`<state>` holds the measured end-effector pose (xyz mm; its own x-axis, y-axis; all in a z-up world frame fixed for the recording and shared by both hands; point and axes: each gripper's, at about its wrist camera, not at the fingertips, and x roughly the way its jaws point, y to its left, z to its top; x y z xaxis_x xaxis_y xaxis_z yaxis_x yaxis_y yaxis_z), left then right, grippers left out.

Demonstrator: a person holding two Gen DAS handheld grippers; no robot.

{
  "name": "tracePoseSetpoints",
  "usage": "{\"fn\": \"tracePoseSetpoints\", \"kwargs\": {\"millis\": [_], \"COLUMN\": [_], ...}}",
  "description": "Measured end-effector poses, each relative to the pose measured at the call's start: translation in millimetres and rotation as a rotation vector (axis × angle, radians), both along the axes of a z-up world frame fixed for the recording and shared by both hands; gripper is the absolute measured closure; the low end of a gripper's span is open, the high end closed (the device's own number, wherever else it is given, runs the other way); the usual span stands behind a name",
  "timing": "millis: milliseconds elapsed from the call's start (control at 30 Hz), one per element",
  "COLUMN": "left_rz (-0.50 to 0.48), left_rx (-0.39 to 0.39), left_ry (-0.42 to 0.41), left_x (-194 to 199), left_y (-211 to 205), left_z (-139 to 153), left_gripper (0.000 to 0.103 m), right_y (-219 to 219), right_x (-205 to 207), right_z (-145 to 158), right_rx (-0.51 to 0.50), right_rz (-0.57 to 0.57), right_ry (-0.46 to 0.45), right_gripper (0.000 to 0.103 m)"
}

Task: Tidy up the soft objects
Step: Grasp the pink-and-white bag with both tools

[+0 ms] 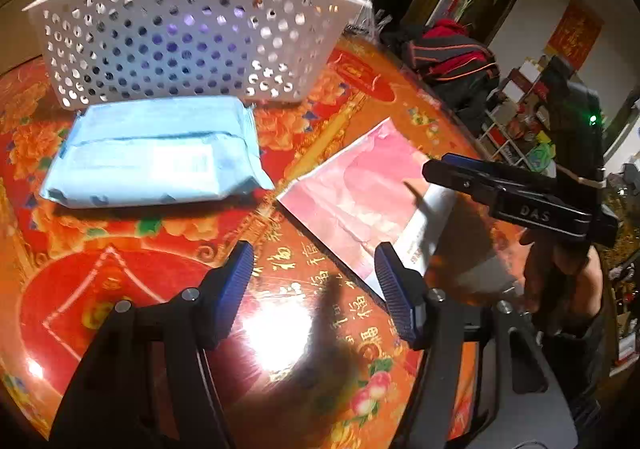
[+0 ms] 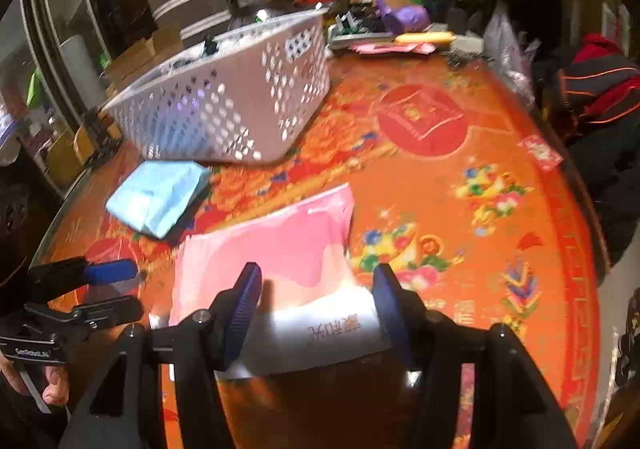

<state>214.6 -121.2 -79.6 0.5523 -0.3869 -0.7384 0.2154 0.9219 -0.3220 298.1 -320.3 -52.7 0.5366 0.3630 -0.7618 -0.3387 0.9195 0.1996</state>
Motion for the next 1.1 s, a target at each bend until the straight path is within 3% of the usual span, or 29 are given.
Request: {"fn": "tracePoseSetpoints", "kwargs": {"millis": [133, 200, 300, 467, 633, 700, 733, 933, 1100], "left_rz": [0.005, 0.007, 0.002, -0.014, -0.029, -0.036, -0.029, -0.016, -0.009], "left_rx": [-0.019, -0.013, -0.011, -0.016, 0.0, 0.023, 0.026, -0.028, 0.008], "left_ry": [0.025, 0.021, 0.021, 0.01, 0.004, 0.0, 0.001, 0.037, 0.003], "left_x": [3.0, 3.9, 7.8, 7.9, 12.8, 16.7, 18.3, 25.3, 17.6], "left_y": [-8.3, -9.6, -6.5, -4.6, -13.2, -21.8, -23.8, -23.3, -24.9], "left_z": [-7.5, -7.5, -6.0, -5.0, -4.1, -4.6, -4.6, -6.2, -3.7], "left_gripper": [0.043, 0.043, 0.043, 0.043, 0.043, 0.058, 0.074, 0.081, 0.085], "right_y": [3.1, 2.7, 5.2, 23.9, 26.5, 27.6, 28.3, 35.6, 49.3], "right_x": [2.1, -3.4, -16.7, -46.4, -47.6, -47.0, -47.2, -53.9, -65.7], "right_z": [-8.7, -9.0, -8.5, -6.9, -6.6, -6.7, -6.9, -5.8, 0.4], "right_rx": [-0.005, 0.005, 0.03, -0.03, -0.014, -0.014, -0.015, -0.04, -0.084], "right_rz": [0.023, 0.029, 0.058, 0.084, 0.088, 0.088, 0.088, 0.063, 0.069], "right_ry": [0.024, 0.024, 0.046, 0.027, 0.03, 0.027, 0.025, -0.015, -0.059], "right_gripper": [0.046, 0.059, 0.07, 0.072, 0.072, 0.072, 0.072, 0.078, 0.089]}}
